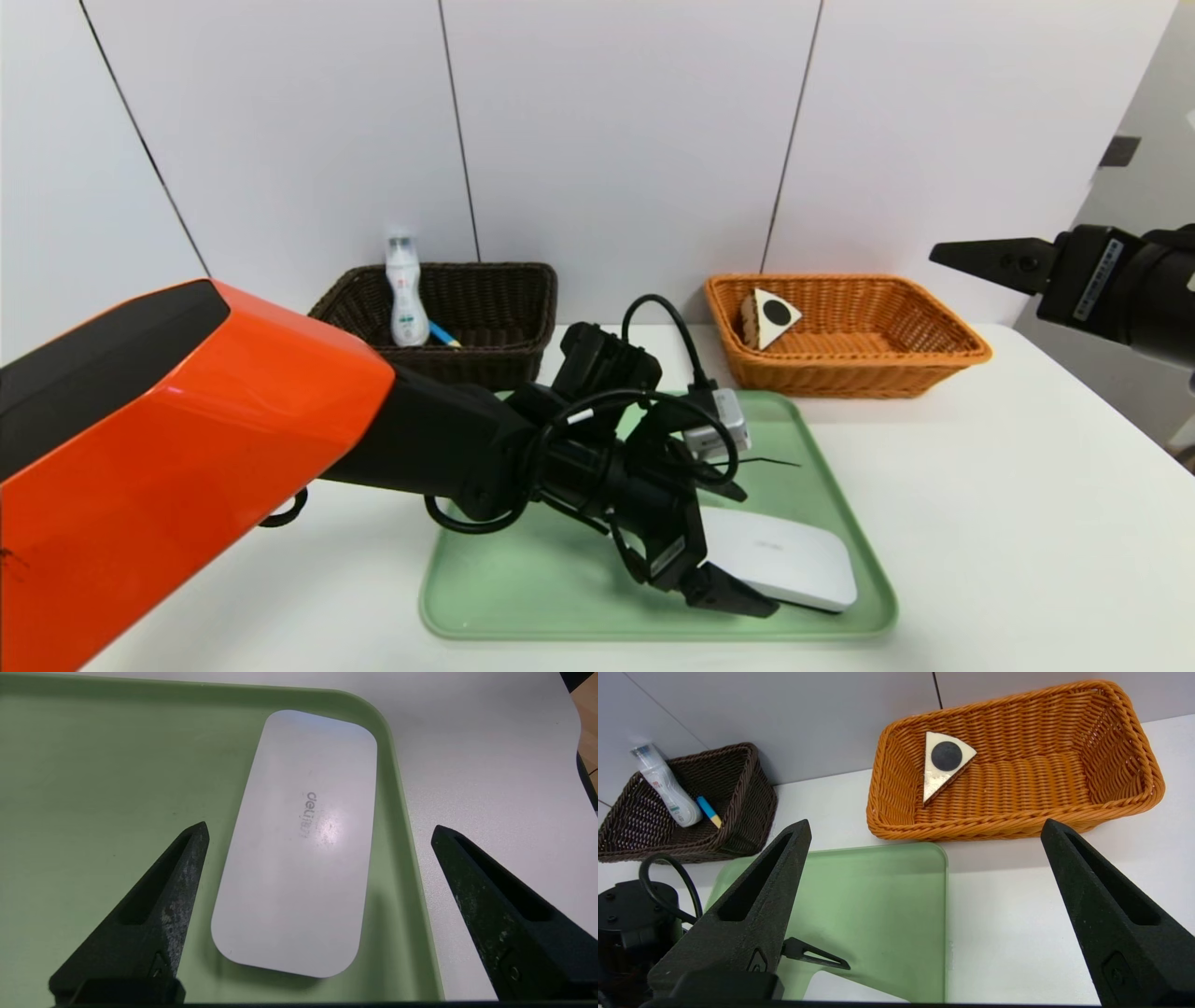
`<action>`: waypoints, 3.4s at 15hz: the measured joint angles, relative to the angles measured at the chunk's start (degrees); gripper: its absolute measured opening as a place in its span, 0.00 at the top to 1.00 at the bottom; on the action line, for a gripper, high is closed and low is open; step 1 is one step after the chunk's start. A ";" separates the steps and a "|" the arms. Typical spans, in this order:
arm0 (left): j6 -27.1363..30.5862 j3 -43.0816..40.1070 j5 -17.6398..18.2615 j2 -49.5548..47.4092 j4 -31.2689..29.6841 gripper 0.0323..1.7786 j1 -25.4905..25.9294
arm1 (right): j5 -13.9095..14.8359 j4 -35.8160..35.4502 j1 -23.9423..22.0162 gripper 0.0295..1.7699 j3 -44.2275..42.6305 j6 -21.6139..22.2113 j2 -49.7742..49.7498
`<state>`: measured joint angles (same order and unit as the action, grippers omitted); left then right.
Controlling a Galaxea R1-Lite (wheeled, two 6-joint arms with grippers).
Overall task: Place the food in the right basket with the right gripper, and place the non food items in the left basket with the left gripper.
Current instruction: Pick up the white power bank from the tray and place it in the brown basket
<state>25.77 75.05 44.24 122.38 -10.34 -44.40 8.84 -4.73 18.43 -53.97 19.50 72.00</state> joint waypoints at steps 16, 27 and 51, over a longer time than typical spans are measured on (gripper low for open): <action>0.02 2.71 -2.60 3.63 -0.38 0.05 -2.32 | -0.18 0.02 -0.05 0.04 0.06 -0.05 0.11; 0.00 3.80 -2.84 4.72 -0.35 0.05 -2.79 | 0.00 0.02 -0.09 0.04 0.09 -0.02 -0.09; 0.85 4.69 -4.94 6.12 -1.79 0.40 -2.84 | -0.72 -0.15 -0.09 0.04 1.38 1.08 0.16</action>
<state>26.62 79.74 39.30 128.50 -12.13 -47.24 8.12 -4.88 18.35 -52.59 20.59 72.16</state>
